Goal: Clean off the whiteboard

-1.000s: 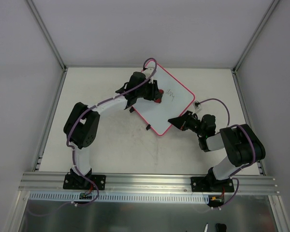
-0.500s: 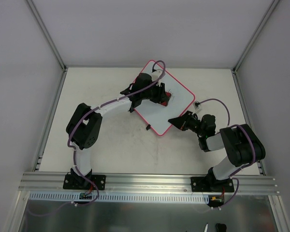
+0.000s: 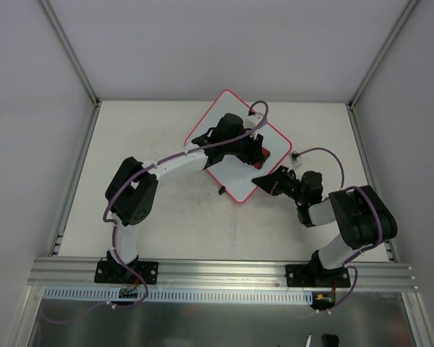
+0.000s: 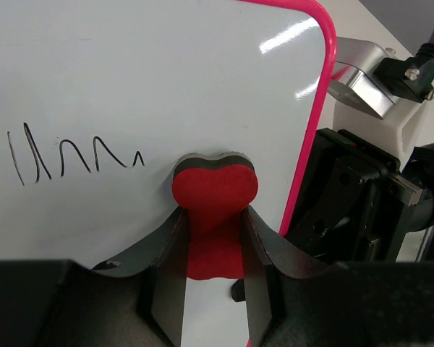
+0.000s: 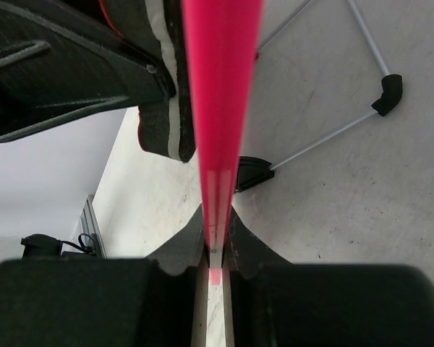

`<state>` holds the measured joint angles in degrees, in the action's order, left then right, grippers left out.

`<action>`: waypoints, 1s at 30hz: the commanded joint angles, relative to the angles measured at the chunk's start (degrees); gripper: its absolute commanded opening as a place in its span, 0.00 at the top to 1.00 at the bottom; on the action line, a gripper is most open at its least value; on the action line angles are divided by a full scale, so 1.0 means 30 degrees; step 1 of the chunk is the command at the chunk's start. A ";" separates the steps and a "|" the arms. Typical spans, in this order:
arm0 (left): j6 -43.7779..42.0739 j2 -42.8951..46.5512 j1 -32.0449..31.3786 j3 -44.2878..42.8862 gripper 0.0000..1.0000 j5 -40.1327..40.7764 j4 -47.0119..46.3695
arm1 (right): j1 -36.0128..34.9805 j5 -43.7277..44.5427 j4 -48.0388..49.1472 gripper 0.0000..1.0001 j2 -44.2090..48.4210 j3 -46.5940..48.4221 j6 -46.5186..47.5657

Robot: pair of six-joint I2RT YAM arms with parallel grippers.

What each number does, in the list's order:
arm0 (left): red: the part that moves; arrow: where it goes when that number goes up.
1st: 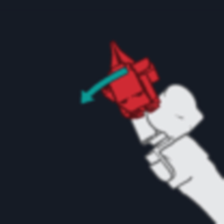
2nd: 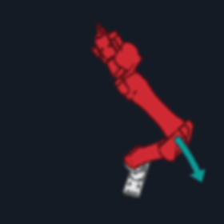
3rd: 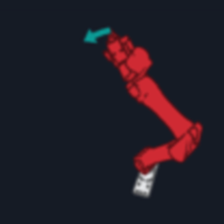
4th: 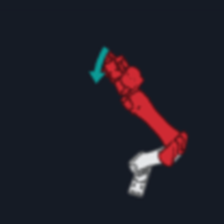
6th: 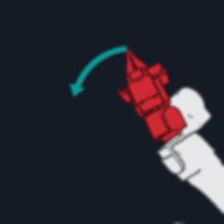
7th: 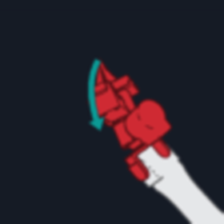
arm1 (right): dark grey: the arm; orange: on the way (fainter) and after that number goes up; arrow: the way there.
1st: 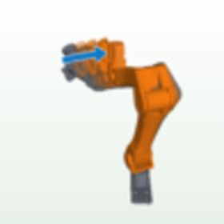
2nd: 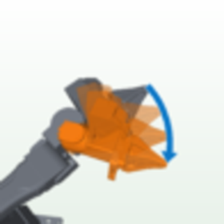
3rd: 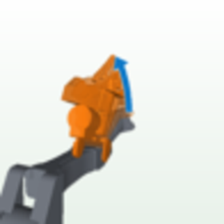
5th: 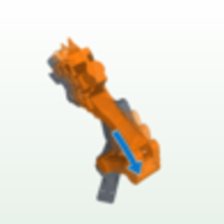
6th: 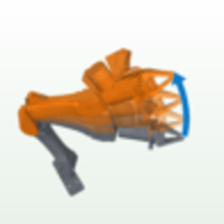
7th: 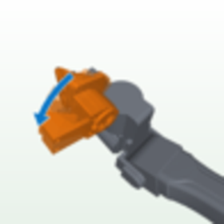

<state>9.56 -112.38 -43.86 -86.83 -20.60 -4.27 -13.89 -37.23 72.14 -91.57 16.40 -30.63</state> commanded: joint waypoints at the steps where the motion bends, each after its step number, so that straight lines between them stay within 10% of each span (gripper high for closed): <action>1: -0.0553 -0.0976 -0.0059 -0.1055 0.80 0.2116 0.1247 | -0.0263 -0.0860 0.5192 1.00 0.0347 0.0479 0.0660; 11: 0.0005 -0.2823 0.1842 -0.5333 0.80 0.3703 0.3826 | -0.0263 -0.0860 0.5192 1.00 0.0435 0.0450 0.0689; 30: -0.0785 -0.2063 0.2433 -0.4545 0.80 0.3322 0.4149 | -0.0263 -0.0861 0.5221 1.00 0.0377 0.0479 0.0689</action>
<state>8.71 -119.13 -33.34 -101.32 -9.41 6.79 -13.87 -37.78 72.69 -91.57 16.40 -30.65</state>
